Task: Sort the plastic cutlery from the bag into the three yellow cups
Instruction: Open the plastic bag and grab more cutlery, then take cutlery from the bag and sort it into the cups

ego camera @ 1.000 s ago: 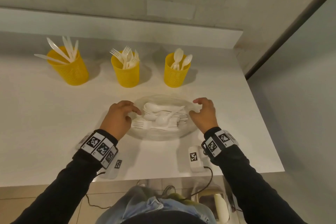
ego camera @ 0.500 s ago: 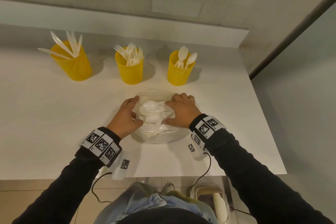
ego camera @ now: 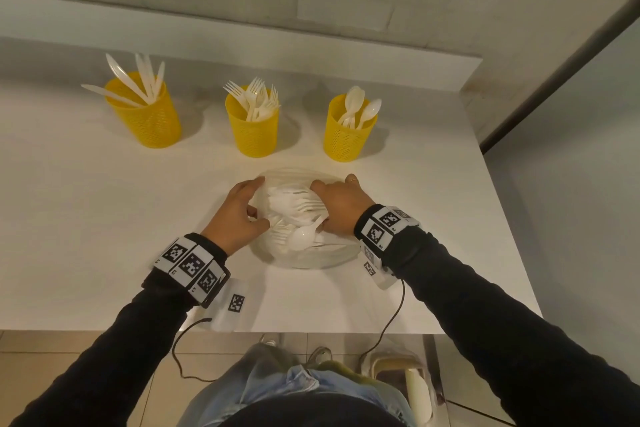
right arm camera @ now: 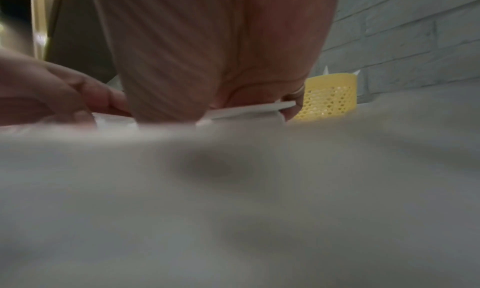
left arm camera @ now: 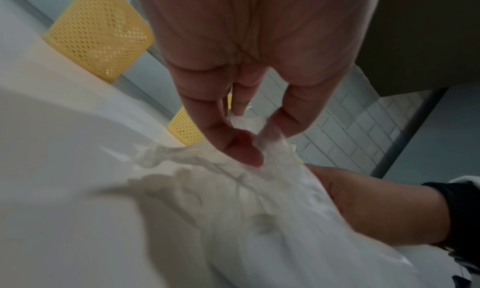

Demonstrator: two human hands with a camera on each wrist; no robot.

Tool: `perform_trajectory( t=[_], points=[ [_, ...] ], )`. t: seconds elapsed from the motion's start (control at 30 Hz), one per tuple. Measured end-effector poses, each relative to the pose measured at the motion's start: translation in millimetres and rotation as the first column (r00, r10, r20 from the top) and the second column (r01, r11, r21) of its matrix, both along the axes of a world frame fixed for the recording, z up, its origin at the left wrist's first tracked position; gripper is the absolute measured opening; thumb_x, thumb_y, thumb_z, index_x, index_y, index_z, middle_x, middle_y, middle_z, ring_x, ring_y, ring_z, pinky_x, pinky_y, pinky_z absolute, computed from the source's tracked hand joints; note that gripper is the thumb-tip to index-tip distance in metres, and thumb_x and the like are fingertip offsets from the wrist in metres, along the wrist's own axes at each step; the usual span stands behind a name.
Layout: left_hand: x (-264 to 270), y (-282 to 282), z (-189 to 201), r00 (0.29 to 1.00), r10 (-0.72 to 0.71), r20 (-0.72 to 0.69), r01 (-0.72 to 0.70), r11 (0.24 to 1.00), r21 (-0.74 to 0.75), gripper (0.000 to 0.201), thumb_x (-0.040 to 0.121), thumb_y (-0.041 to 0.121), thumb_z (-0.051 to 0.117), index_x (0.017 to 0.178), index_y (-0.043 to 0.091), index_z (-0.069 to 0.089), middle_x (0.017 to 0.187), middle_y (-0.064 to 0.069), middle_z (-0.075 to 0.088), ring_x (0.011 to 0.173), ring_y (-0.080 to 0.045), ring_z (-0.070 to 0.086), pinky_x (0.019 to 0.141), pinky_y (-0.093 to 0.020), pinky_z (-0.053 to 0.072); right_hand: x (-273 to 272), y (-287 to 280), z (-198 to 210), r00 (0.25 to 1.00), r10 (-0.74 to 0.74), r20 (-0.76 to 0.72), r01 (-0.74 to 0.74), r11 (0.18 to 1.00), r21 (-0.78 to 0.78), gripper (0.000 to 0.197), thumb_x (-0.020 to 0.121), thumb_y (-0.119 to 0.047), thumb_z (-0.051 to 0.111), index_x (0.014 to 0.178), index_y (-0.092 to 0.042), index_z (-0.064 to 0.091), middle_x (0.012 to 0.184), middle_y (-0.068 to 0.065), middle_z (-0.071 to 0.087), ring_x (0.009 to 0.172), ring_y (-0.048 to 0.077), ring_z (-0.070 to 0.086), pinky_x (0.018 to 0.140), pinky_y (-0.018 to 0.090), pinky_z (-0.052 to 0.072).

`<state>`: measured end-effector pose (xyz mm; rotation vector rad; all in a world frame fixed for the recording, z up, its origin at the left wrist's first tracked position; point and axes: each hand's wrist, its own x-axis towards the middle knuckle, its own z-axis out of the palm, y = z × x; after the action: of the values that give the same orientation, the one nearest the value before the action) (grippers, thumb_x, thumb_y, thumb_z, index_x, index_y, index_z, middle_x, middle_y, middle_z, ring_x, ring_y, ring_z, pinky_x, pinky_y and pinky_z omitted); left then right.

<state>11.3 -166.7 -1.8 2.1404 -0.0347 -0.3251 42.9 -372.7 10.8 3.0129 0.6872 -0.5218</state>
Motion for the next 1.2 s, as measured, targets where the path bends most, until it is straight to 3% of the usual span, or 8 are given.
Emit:
perform_trajectory(
  t=[0.4,0.53,0.6,0.7,0.87,1.0,1.1,1.2],
  points=[
    [-6.0,9.4,-1.5,0.991,0.129,0.026,-0.123,0.979,-0.163,0.048,0.083,0.008,0.061,0.124,0.031,0.050,0.136,-0.003,0.038,0.081,-0.023,0.061,0.077,-0.031,0.053,-4.4,-30.1,17.2,0.993,-0.119,-0.013,0.119,0.963,0.240,0.018,0.080,-0.022,0.055,0.096,-0.019,0.049,0.096,0.001,0.062,0.093,0.026,0.057,0.085,0.034,0.025],
    [-11.5,9.4,-0.2,0.981,0.193,0.038,-0.180,0.960,-0.215,0.034,0.089,0.011,0.054,0.118,0.029,0.054,0.133,-0.004,0.041,0.093,-0.025,0.059,0.078,-0.030,0.052,-7.7,-45.0,23.8,0.968,-0.206,-0.142,0.246,0.886,0.394,0.015,0.080,-0.020,0.060,0.090,-0.016,0.048,0.089,-0.001,0.055,0.086,0.024,0.052,0.088,0.037,0.035],
    [-16.0,8.8,3.0,0.964,0.247,0.093,-0.223,0.950,-0.217,0.030,0.091,0.012,0.050,0.114,0.030,0.055,0.128,-0.003,0.044,0.099,-0.024,0.056,0.093,-0.040,0.049,-10.1,-52.0,26.9,0.941,-0.228,-0.249,0.331,0.767,0.549,0.023,0.079,-0.009,0.061,0.101,-0.010,0.056,0.096,0.004,0.059,0.092,0.025,0.054,0.086,0.033,0.042],
    [-22.6,8.3,12.4,0.906,0.391,0.163,-0.345,0.904,-0.252,0.030,0.092,0.013,0.045,0.114,0.029,0.057,0.122,0.000,0.047,0.111,-0.023,0.051,0.104,-0.044,0.039,-18.1,-56.2,39.5,0.890,-0.223,-0.397,0.453,0.520,0.724,0.031,0.084,0.000,0.060,0.115,-0.007,0.056,0.104,0.003,0.059,0.097,0.015,0.054,0.076,0.008,0.043],
    [-25.3,-6.8,48.8,0.873,0.486,-0.042,-0.401,0.666,-0.629,0.027,0.095,0.013,0.037,0.114,0.019,0.055,0.115,-0.002,0.056,0.103,-0.017,0.052,0.096,-0.034,0.045,-24.1,-32.0,60.9,0.857,0.017,-0.515,0.510,0.111,0.853,0.022,0.075,0.005,0.062,0.091,-0.011,0.062,0.085,0.003,0.062,0.084,0.016,0.060,0.084,0.028,0.049],
    [-10.4,-14.6,59.6,0.897,0.163,-0.412,-0.440,0.433,-0.786,0.034,0.095,0.030,0.034,0.120,0.014,0.051,0.118,-0.008,0.054,0.101,-0.020,0.055,0.093,-0.035,0.045,-15.3,15.0,75.6,0.853,0.152,-0.500,0.521,-0.183,0.834,0.020,0.070,0.006,0.061,0.084,-0.008,0.060,0.074,0.002,0.063,0.074,0.019,0.060,0.077,0.029,0.051],
    [-0.4,-1.8,57.6,0.842,-0.152,-0.517,-0.454,0.316,-0.833,0.043,0.089,0.040,0.037,0.119,0.012,0.051,0.114,-0.011,0.060,0.100,-0.024,0.058,0.085,-0.038,0.052,-7.1,48.9,86.1,0.859,0.134,-0.494,0.512,-0.269,0.816,0.021,0.067,0.006,0.067,0.080,-0.009,0.061,0.070,-0.002,0.065,0.074,0.018,0.061,0.076,0.029,0.053],
    [6.6,17.0,54.1,0.794,-0.285,-0.537,-0.469,0.275,-0.839,0.052,0.088,0.042,0.032,0.125,0.009,0.048,0.118,-0.015,0.057,0.107,-0.030,0.056,0.088,-0.047,0.051,1.4,79.0,93.3,0.873,0.086,-0.480,0.482,-0.306,0.821,0.023,0.072,0.012,0.067,0.077,-0.009,0.062,0.068,-0.003,0.065,0.071,0.018,0.062,0.073,0.028,0.054]
  ],
)
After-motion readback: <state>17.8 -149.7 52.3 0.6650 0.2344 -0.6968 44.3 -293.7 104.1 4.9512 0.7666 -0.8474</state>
